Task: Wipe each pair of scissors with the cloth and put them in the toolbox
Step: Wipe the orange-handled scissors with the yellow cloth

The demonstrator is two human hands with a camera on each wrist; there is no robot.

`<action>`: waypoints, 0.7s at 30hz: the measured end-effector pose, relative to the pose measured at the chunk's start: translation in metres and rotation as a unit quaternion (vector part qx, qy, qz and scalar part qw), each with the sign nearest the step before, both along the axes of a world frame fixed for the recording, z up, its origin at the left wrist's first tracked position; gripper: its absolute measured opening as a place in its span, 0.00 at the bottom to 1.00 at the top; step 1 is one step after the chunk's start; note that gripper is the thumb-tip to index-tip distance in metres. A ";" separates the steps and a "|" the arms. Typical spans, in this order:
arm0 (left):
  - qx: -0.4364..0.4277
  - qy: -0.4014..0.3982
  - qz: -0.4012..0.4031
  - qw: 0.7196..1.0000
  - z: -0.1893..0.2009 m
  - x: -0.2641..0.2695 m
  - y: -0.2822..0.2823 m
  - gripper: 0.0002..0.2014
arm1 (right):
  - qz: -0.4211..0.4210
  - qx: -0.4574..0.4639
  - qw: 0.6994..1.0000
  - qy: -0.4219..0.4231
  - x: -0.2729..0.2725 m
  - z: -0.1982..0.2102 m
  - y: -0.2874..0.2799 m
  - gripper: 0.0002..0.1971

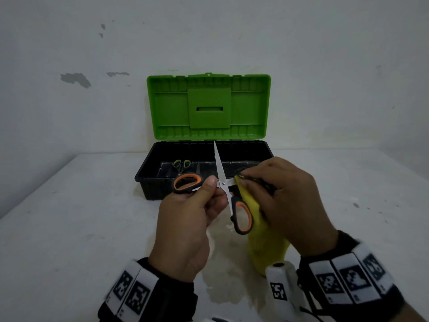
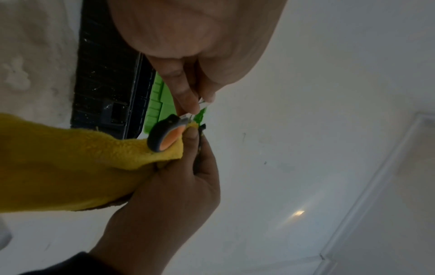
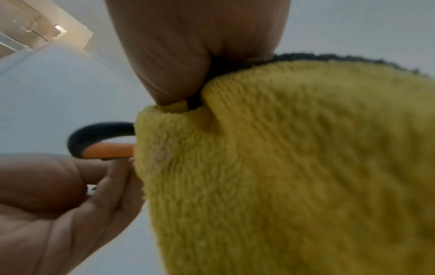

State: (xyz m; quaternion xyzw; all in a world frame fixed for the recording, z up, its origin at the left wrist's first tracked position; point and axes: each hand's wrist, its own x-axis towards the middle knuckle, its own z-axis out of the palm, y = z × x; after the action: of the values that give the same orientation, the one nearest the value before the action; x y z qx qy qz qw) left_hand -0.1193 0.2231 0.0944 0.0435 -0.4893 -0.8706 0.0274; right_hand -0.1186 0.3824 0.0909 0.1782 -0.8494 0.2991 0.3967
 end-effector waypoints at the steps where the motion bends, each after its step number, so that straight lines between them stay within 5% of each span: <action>1: -0.001 -0.001 0.002 1.000 -0.001 0.000 0.000 0.07 | -0.003 -0.003 1.000 0.001 -0.001 -0.001 0.001 0.07; 10: 0.009 0.004 0.005 1.000 -0.002 0.003 0.001 0.16 | 0.016 -0.002 1.000 0.004 -0.002 -0.001 -0.004 0.06; 21: 0.051 -0.021 0.000 0.998 -0.002 -0.001 -0.002 0.07 | 0.019 0.020 1.000 0.014 -0.003 -0.002 -0.009 0.06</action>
State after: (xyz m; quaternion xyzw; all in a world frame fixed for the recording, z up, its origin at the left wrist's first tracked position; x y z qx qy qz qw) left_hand -0.1204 0.2206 0.0920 0.0631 -0.4450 -0.8932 0.0146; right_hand -0.1213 0.3729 0.0890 0.2061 -0.8458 0.2873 0.3995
